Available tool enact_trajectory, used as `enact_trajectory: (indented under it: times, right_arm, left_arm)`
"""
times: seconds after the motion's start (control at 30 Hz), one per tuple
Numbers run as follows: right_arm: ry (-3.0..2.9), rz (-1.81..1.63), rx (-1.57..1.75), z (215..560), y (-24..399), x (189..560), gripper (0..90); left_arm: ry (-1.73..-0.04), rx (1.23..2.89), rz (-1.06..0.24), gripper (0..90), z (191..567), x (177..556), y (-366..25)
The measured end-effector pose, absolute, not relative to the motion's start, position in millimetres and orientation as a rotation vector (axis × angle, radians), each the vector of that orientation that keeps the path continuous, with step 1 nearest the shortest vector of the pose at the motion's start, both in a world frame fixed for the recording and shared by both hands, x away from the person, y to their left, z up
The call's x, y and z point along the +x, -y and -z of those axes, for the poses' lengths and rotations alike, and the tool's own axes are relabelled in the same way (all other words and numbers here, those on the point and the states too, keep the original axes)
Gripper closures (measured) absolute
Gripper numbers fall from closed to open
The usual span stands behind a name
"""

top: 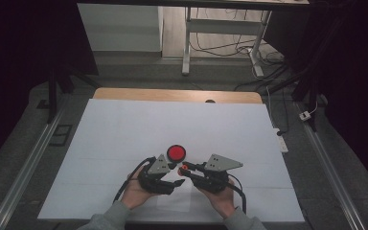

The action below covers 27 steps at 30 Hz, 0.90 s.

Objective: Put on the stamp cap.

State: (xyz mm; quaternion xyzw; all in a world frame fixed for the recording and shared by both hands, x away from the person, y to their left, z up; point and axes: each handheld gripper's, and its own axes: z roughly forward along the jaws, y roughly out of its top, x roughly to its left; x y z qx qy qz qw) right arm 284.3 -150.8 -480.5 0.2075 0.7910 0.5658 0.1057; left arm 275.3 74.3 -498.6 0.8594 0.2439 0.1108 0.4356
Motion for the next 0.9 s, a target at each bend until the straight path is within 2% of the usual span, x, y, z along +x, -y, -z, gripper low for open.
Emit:
enact_trajectory:
  times: [0.33,0.9]
  right_arm:
    - [-2.307,-1.669,0.628,477,157,288,72.4]
    - [-2.268,-1.653,0.651,471,172,295,72.3]
  left_arm:
    - [-0.681,2.118,-0.293,31.4,491,269,-102]
    - [-0.813,2.070,-0.348,32.2,496,240,-177]
